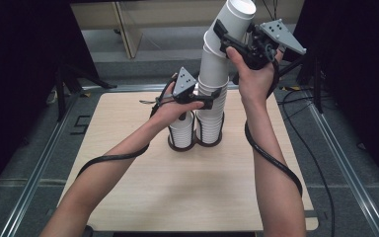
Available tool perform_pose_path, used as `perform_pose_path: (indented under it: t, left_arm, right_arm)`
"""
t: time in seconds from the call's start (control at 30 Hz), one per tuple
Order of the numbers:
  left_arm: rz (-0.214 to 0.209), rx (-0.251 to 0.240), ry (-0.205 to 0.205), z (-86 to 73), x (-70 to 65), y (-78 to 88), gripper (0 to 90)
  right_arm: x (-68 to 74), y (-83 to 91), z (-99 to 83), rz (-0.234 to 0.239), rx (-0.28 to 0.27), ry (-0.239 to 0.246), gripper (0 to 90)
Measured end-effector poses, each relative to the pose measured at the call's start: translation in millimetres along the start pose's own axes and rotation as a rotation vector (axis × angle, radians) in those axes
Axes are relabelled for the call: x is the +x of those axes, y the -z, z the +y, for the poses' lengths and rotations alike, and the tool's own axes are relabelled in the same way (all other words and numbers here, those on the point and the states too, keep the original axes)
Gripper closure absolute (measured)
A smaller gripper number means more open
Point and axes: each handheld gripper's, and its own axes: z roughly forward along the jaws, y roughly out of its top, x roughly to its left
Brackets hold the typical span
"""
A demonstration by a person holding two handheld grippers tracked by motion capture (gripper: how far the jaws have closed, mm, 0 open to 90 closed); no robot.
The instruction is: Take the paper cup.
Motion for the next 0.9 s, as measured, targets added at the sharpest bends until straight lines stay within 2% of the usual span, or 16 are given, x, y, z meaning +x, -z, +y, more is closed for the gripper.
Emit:
perform_pose_path:
  t: [0.17, 0.3, 0.37, 0.47, 0.9]
  left_arm:
    - [0.000, -0.001, -0.001, 0.0, 0.0, -0.1, 7.3]
    - [0.000, 0.002, -0.001, 0.2, 0.0, 0.0, 7.3]
    - [0.003, 0.003, -0.004, 0.2, -0.3, 0.2, 7.3]
    - [0.001, 0.004, -0.006, 0.2, -0.2, 0.1, 7.3]
    - [0.000, -0.001, -0.007, 0.2, -1.2, -0.2, 7.3]
  right_arm:
    - [1.9, 3.3, 1.2, 0.004, 0.001, 0.012, 19.9]
    - [2.9, 7.8, 1.6, 0.002, 0.001, -0.004, 19.8]
    - [2.1, 9.9, 2.3, 0.001, -0.008, 0.011, 19.9]
    - [3.0, 12.2, 2.4, 0.003, -0.005, 0.006, 19.9]
    - [4.8, 36.7, -0.9, 0.003, -0.022, 0.008, 19.9]
